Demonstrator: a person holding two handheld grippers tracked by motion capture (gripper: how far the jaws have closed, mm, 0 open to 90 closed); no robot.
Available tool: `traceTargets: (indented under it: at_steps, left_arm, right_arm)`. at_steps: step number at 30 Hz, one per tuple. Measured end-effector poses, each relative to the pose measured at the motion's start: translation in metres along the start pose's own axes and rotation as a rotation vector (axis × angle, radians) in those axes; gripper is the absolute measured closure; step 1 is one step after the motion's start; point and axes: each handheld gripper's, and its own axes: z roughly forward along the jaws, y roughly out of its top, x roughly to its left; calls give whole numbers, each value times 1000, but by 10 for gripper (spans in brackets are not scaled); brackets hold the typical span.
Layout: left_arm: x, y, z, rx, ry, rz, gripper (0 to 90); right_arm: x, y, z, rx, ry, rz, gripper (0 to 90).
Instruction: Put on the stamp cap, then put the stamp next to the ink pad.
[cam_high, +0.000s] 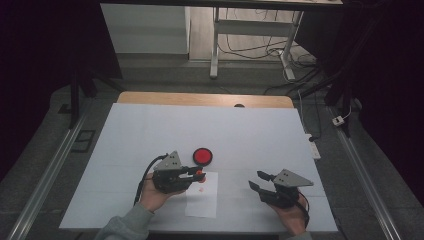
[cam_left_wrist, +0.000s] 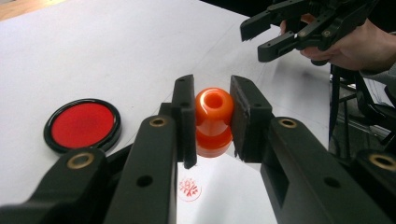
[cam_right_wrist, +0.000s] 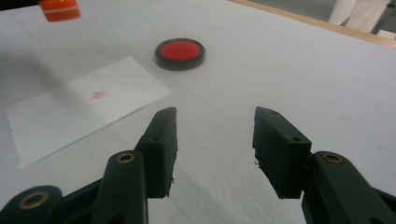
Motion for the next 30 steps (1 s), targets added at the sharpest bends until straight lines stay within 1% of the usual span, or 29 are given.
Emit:
traceTargets:
  at_steps: [4, 8, 14, 17, 20, 24, 30]
  left_arm:
    - [2, -1, -2, 3, 7, -10, 724]
    - [5, -1, -5, 7, 17, -12, 723]
    - [13, -1, -14, 2, 36, -31, 723]
    - [17, -1, -16, 6, 50, -31, 723]
    - [22, -3, -16, 13, 60, -41, 723]
    - [29, -4, -17, 20, 71, -57, 723]
    - [32, -5, -19, 21, 92, -57, 723]
  right_arm:
    - [-6, -4, -7, 6, -19, 1, 481]
    - [-10, -8, -11, 15, -31, 5, 474]
    - [-16, -14, -18, 23, -59, 19, 470]
    - [-17, -15, -19, 22, -65, 22, 469]
    - [-18, -15, -18, 25, -64, 22, 468]
    - [-19, -16, -19, 19, -60, 33, 468]
    - [-19, -16, -19, 19, -62, 32, 468]
